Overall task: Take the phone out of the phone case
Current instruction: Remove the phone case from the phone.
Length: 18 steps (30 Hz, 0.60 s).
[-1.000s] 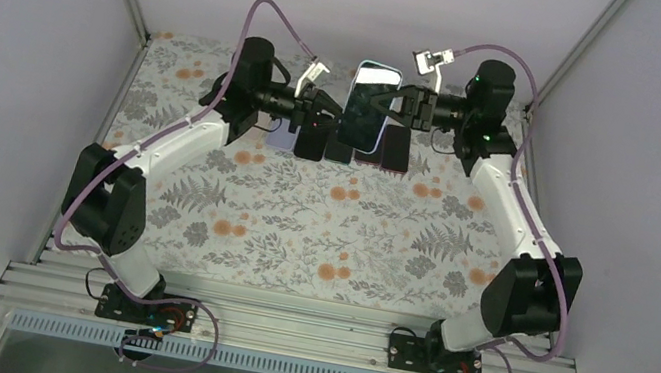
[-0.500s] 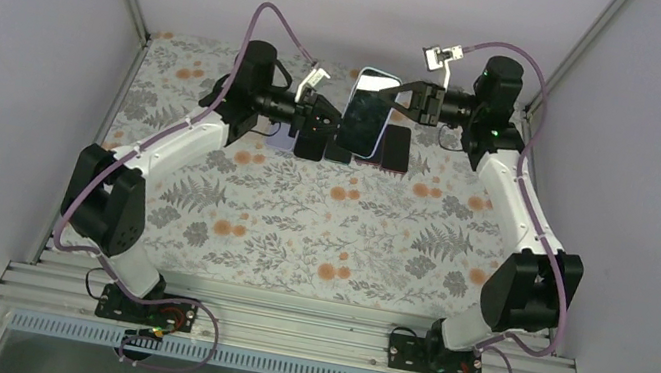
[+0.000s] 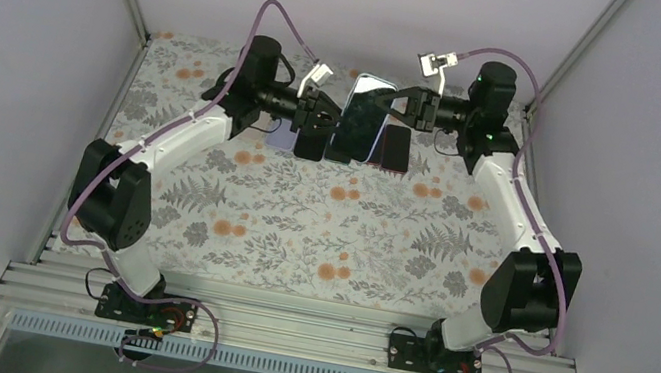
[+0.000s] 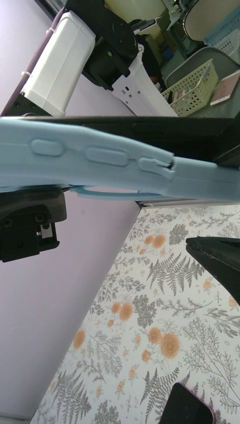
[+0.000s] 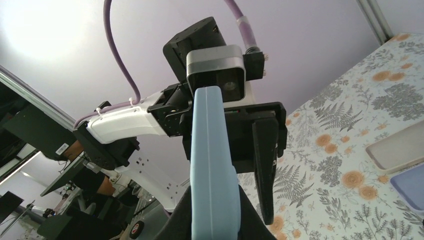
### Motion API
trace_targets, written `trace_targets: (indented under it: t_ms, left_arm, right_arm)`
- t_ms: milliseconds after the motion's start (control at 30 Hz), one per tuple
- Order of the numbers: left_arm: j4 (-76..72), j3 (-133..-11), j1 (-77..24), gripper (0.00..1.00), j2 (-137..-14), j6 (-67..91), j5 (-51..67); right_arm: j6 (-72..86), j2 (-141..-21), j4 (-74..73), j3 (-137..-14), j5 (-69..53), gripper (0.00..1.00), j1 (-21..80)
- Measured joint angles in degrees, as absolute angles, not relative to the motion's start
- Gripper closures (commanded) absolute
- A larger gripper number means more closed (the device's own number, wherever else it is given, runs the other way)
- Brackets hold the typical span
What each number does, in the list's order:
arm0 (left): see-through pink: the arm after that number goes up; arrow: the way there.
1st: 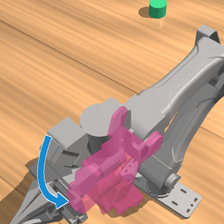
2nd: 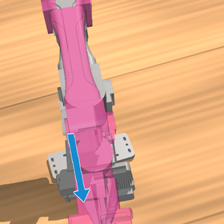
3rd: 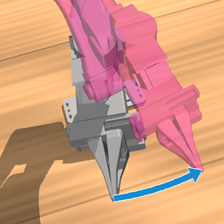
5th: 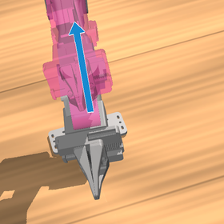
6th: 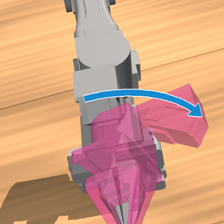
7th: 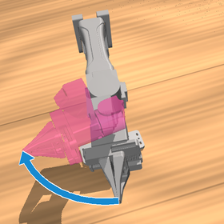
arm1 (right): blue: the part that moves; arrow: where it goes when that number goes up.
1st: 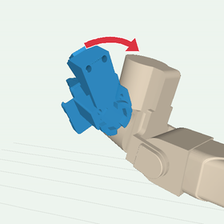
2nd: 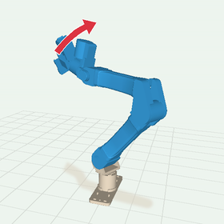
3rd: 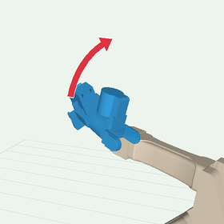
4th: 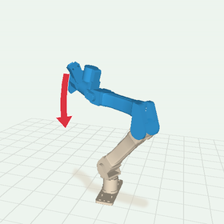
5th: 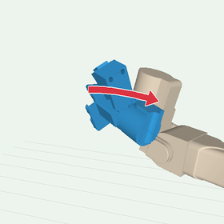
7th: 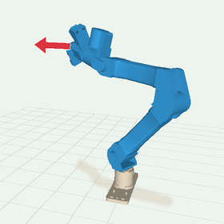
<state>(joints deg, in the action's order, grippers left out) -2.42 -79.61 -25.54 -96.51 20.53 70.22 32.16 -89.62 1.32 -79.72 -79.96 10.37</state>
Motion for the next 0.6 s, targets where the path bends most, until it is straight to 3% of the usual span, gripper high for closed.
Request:
trace_targets:
  t_ms: [167, 400, 533, 600]
  left_arm:
    - [-2.8, -79.6, -25.3, 0.71, -96.6, 21.8, 71.0]
    - [-8.5, -76.8, -25.1, 0.97, -96.6, 26.9, 72.1]
    - [-14.9, -72.4, -24.5, 0.98, -96.4, 31.5, 70.6]
    - [-17.6, -70.0, -23.9, 0.98, -96.1, 34.2, 69.5]
  right_arm:
    - [31.6, -89.7, 1.5, -79.1, -80.3, 0.96, 11.3]
    - [31.5, -92.1, 1.2, -79.9, -81.3, 0.94, 11.7]
    - [30.9, -94.9, -2.4, -81.4, -81.4, 0.83, 11.7]
    - [29.9, -96.2, -4.5, -82.3, -81.3, 0.67, 11.6]
